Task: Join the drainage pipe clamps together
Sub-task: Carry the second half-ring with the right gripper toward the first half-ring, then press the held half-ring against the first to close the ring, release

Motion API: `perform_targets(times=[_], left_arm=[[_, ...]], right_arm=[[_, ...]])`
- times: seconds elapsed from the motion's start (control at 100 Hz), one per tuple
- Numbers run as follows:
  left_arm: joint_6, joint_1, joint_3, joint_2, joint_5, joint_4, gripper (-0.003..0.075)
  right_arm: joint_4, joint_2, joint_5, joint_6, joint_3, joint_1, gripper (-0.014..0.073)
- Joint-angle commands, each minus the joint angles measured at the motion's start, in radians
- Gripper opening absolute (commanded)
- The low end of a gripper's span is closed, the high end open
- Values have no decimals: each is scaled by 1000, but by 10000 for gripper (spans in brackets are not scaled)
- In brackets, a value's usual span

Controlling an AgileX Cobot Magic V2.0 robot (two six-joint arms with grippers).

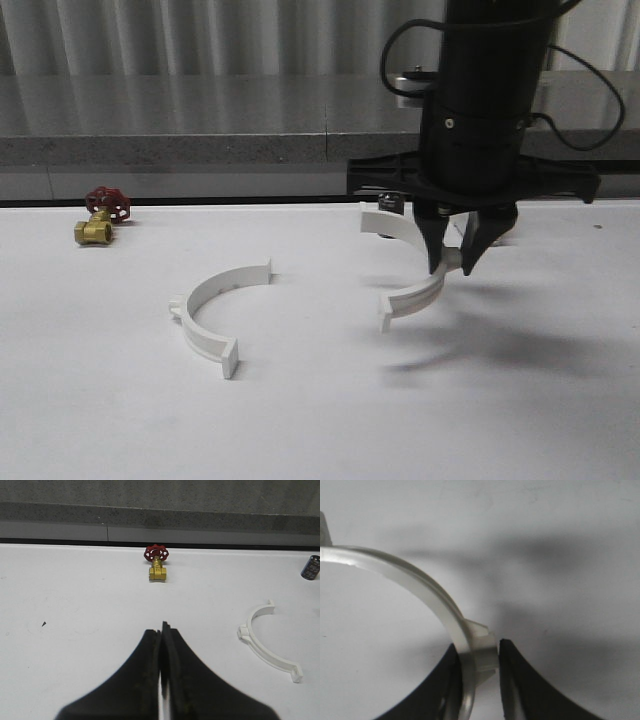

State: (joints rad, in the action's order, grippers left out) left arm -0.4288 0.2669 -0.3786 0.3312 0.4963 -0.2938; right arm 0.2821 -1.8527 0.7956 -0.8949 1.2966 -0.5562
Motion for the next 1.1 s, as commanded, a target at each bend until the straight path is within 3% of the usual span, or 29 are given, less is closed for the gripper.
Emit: perform_targets(times=[0.0, 0.39, 1.09], left_arm=[[-10, -2, -27, 5, -67, -7, -20], [-10, -2, -27, 5, -67, -7, -20], [-10, -2, -27, 5, -67, -7, -20]], right_arm=[[40, 11, 21, -24, 77, -23, -10], [23, -132, 62, -64, 250, -110, -10], [-46, -180, 15, -64, 251, -120, -10]])
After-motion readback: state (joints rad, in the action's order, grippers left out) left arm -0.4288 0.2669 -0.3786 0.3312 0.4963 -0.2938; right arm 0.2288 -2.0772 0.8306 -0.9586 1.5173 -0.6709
